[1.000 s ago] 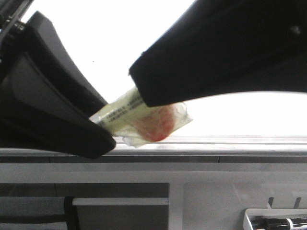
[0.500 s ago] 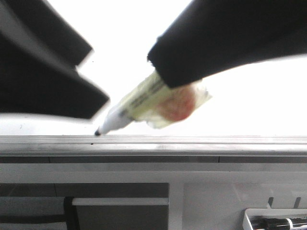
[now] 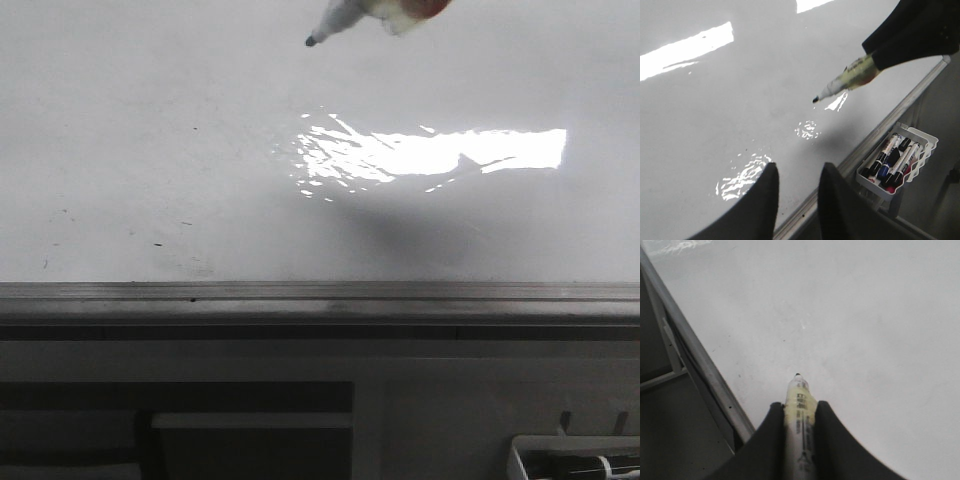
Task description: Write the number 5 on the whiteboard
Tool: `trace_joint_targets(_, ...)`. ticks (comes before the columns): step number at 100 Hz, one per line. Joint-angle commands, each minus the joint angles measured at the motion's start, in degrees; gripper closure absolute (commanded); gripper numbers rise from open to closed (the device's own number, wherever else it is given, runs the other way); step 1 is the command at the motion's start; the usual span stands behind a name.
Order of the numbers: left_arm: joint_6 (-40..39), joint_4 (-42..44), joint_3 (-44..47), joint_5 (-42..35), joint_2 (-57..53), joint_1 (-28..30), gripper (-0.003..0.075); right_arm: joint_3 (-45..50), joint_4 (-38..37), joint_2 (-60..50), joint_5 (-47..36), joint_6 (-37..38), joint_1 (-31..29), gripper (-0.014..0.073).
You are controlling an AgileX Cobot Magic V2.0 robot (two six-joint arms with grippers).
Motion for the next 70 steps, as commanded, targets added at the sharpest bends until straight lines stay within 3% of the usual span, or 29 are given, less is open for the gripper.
trace_joint_targets(1, -0.93, -2.43, 0.72, -3.61, -2.17, 1.10, 0.0742, -2.03, -1.13, -0.40, -5.22, -0.59, -1.93, 0.0652)
trace_joint_targets(30, -0.93, -5.22, 3.47, -6.44, -3.25, 1.19, 0.0741, -2.03, -1.50, 0.68, -5.32, -0.59, -6.48, 0.0652)
trace_joint_targets(70, -0.93, -5.91, 3.47, -7.94, -3.25, 1.19, 0.0741, -2.03, -2.50, 5.59, -5.54, -0.59, -6.84, 0.0652)
